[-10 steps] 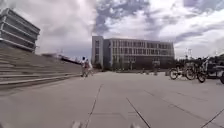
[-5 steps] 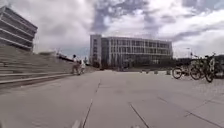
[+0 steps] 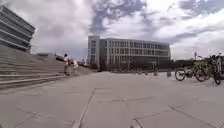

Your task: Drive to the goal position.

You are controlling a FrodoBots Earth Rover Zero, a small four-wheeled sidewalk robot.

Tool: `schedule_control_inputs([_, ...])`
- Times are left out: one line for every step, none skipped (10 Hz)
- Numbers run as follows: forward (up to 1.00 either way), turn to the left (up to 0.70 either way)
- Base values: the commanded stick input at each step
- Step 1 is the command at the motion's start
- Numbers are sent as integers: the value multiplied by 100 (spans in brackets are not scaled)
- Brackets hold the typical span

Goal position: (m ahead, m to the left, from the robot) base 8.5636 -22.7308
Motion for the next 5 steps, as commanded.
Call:
schedule_control_inputs([100,0])
schedule_control_inputs([100,0])
schedule_control_inputs([100,0])
schedule_control_inputs([100,-17])
schedule_control_inputs([100,-18])
